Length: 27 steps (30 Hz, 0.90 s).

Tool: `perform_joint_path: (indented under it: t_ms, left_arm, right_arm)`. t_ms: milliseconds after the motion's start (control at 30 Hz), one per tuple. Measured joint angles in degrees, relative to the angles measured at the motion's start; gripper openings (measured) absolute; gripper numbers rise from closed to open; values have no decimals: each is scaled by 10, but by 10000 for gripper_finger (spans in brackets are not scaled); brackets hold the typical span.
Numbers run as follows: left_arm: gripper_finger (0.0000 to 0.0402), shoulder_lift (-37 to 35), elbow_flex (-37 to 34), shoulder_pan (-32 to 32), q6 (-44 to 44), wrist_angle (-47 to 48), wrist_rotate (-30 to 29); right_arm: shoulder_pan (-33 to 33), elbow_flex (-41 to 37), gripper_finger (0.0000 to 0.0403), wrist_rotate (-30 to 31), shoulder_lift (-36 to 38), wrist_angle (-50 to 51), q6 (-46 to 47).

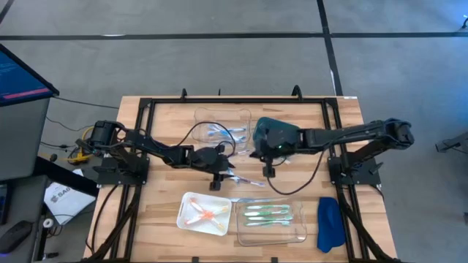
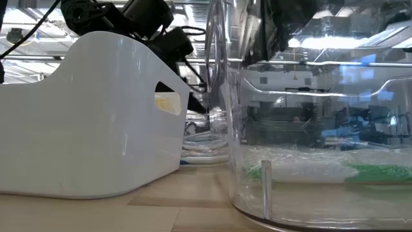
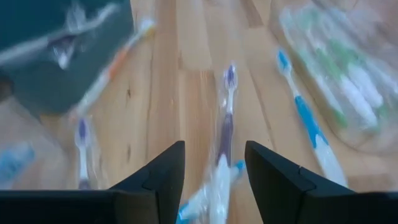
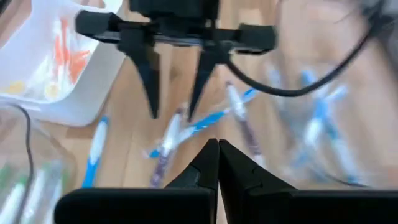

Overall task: Pick & Place Toothbrushes
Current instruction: Put the purple toothbrush into the green bin

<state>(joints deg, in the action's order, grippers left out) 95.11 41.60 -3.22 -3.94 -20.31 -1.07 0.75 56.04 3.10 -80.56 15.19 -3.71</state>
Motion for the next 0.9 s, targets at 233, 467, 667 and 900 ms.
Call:
perform_joint_path:
  t_ms: [233, 467, 667, 900]
  left_arm:
    - [163, -40, -2, 0, 45, 183, -51]
    - [163, -165, -38, 1, 64, 210, -86]
    - [163, -284, -74, -5, 62, 192, -96]
    - [163, -375, -135, -17, 73, 157, -107]
  right_arm:
    - [4, 24, 16, -58, -105, 31, 44]
    - [8, 72, 67, -65, -164, 73, 59]
    - [8, 89, 107, -65, -175, 90, 65]
    - [14, 93, 132, -67, -199, 57, 47]
